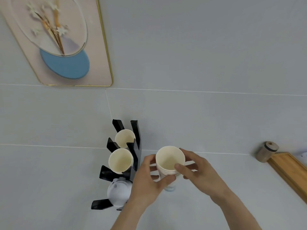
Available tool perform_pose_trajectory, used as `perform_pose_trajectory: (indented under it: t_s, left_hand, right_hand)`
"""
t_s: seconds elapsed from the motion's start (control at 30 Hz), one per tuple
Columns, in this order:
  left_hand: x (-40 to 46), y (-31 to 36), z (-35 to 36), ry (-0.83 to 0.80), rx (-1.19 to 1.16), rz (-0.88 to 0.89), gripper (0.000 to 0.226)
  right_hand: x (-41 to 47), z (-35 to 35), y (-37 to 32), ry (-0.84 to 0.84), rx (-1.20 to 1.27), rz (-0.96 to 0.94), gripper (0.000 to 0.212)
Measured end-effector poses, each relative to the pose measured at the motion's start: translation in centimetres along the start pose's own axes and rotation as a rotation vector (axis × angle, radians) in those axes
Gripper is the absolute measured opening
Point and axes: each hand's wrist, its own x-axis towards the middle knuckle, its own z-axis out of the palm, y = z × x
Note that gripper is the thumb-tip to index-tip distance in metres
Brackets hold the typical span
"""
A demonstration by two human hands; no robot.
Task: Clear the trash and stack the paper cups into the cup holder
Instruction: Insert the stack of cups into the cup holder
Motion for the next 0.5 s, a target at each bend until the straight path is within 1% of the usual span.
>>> perform_pose_trajectory:
  t_s: [0.1, 0.2, 0.33, 0.4, 0.5]
  left_hand:
    - [1.9, 3.0, -2.7, 0.051, -0.055, 0.092, 0.07]
    - [3.7, 5.6, -5.6, 0.069, -0.069, 0.154, 0.073]
    - [5.9, 8.0, -9.6, 0.107, -0.061, 0.197, 0.068]
    - [6.8, 8.6, -11.7, 0.116, -0.099, 0.196, 0.061]
    - [8.0, 8.6, -14.4, 0.153, -0.173, 0.161, 0.043]
  right_hand:
    - [1.3, 0.1, -4.4, 0.069, 0.015, -0.073, 0.046]
    - [2.7, 1.0, -8.3, 0.154, 0.037, -0.134, 0.043]
    - [4.8, 3.2, -12.7, 0.22, 0.048, -0.201, 0.045]
    - [6.0, 4.4, -14.1, 0.247, 0.054, -0.219, 0.047]
    - [7.7, 6.4, -15.2, 0.251, 0.055, -0.224, 0.049]
